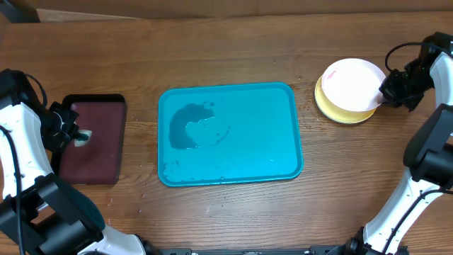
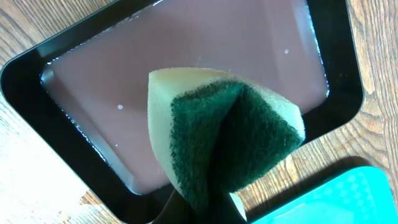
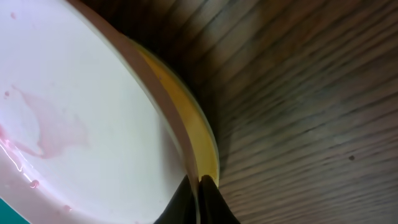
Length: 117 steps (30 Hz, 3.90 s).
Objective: Clean dirty plates on tray and stack at the side
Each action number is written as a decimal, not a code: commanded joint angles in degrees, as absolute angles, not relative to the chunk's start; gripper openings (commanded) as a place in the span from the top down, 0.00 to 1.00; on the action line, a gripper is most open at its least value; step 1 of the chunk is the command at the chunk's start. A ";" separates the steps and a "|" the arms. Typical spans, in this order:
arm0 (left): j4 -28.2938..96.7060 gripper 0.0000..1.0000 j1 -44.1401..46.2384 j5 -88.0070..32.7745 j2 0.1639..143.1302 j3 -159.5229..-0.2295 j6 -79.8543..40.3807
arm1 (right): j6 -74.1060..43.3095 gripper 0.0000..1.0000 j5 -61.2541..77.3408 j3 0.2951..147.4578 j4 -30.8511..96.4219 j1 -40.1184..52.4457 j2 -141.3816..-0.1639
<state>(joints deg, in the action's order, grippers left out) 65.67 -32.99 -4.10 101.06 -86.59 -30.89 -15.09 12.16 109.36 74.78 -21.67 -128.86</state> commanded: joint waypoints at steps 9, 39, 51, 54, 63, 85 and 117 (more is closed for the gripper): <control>65.34 0.96 -32.97 -4.27 101.14 -86.30 -29.52 | -14.76 0.61 13.19 108.68 76.86 -17.61 -126.15; 53.67 0.89 -31.48 -10.74 119.79 -86.28 -21.82 | -12.19 0.48 19.57 108.71 66.96 20.67 -126.15; 61.56 0.03 -31.48 -10.55 119.77 -95.66 -21.82 | -12.16 0.47 19.59 108.71 64.99 24.10 -126.15; 65.76 0.04 -31.48 -10.52 119.77 -100.71 -21.76 | -12.19 0.47 19.59 108.71 64.95 24.10 -126.15; 68.93 0.85 -31.46 -2.63 121.08 -101.45 -21.85 | -12.19 0.47 19.62 108.71 64.77 24.10 -126.15; 65.63 0.96 -31.51 -3.22 122.87 -95.55 -24.84 | -12.16 0.48 19.57 108.71 65.32 24.10 -126.15; 70.96 0.96 -31.35 -4.40 122.93 -100.90 -24.32 | -12.16 0.48 19.59 108.71 65.63 24.10 -126.15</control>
<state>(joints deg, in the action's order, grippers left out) 68.31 -31.57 0.49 122.41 -94.80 -24.01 -12.36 19.27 109.25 65.60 24.10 -128.84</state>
